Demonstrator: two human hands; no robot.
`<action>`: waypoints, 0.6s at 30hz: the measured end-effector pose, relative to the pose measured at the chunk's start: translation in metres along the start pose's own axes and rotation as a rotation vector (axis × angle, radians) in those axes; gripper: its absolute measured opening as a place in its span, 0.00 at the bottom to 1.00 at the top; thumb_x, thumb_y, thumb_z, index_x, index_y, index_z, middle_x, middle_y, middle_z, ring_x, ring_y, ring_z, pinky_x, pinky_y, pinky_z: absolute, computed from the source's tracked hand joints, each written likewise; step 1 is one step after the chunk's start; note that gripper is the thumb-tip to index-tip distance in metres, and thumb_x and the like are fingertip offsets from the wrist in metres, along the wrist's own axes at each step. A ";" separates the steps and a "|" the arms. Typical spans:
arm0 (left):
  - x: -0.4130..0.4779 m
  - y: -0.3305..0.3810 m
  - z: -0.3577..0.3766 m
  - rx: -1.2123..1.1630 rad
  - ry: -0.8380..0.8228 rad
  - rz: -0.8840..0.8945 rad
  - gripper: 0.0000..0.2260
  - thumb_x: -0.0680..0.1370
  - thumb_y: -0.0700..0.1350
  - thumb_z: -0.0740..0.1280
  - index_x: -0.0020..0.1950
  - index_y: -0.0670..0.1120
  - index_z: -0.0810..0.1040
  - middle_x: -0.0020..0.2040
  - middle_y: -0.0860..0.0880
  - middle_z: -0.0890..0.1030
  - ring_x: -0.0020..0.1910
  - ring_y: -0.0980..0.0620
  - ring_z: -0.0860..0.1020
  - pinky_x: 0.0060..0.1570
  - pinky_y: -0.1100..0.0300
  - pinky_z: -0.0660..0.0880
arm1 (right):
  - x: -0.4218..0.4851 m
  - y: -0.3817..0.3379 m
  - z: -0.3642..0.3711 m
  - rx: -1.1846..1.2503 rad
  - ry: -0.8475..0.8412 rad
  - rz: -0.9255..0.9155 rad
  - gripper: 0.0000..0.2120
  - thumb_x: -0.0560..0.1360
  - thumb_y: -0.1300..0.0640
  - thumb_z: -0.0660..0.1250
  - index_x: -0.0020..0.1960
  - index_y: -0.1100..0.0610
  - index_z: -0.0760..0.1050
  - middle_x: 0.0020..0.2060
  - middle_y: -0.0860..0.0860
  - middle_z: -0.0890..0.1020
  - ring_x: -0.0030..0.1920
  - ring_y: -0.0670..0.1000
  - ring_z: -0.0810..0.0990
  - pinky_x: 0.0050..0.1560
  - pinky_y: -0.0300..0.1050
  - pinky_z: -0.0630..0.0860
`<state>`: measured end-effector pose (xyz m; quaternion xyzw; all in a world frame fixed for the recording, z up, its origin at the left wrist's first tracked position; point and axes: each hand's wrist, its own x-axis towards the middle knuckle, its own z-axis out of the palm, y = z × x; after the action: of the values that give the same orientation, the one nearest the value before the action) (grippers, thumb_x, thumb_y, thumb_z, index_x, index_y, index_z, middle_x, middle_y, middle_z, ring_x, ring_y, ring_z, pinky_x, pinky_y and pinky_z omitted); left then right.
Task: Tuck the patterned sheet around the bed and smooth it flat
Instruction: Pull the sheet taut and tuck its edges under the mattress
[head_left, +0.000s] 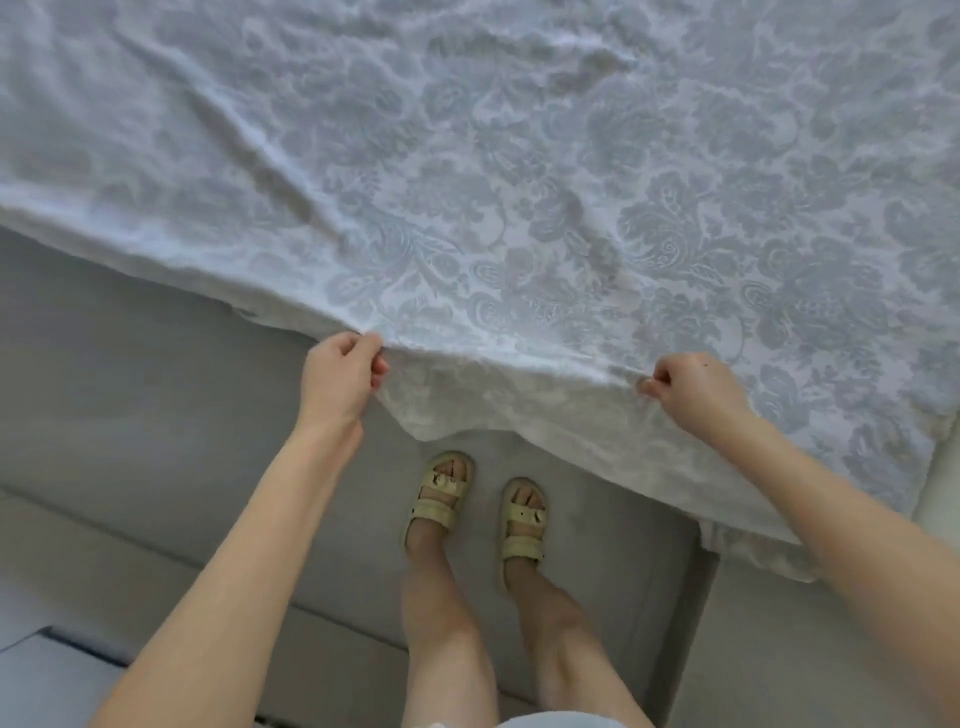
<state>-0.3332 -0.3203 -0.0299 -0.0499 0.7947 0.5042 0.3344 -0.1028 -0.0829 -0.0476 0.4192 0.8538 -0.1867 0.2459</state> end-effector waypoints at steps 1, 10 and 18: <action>0.000 0.002 -0.004 0.009 -0.027 0.015 0.14 0.77 0.40 0.62 0.31 0.44 0.71 0.29 0.48 0.73 0.27 0.54 0.69 0.30 0.63 0.65 | 0.003 -0.002 0.000 -0.034 -0.004 0.001 0.16 0.79 0.54 0.63 0.36 0.62 0.71 0.28 0.54 0.72 0.29 0.54 0.70 0.29 0.44 0.63; -0.001 -0.100 -0.040 0.221 -0.017 -0.437 0.18 0.81 0.53 0.56 0.39 0.42 0.72 0.35 0.44 0.75 0.30 0.49 0.71 0.31 0.61 0.67 | 0.005 -0.056 -0.010 -0.652 -0.174 -0.106 0.17 0.79 0.49 0.61 0.35 0.55 0.65 0.27 0.48 0.66 0.26 0.48 0.63 0.26 0.39 0.58; 0.041 -0.120 -0.105 -0.100 0.275 -0.373 0.10 0.80 0.48 0.59 0.42 0.44 0.69 0.39 0.45 0.70 0.39 0.49 0.69 0.43 0.56 0.68 | 0.019 -0.262 -0.007 -0.507 0.009 -0.533 0.21 0.78 0.40 0.58 0.57 0.55 0.75 0.48 0.51 0.81 0.46 0.52 0.80 0.34 0.41 0.70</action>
<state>-0.3651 -0.4561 -0.1175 -0.2806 0.7838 0.4606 0.3077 -0.3261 -0.2194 -0.0234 0.1084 0.9532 -0.0250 0.2810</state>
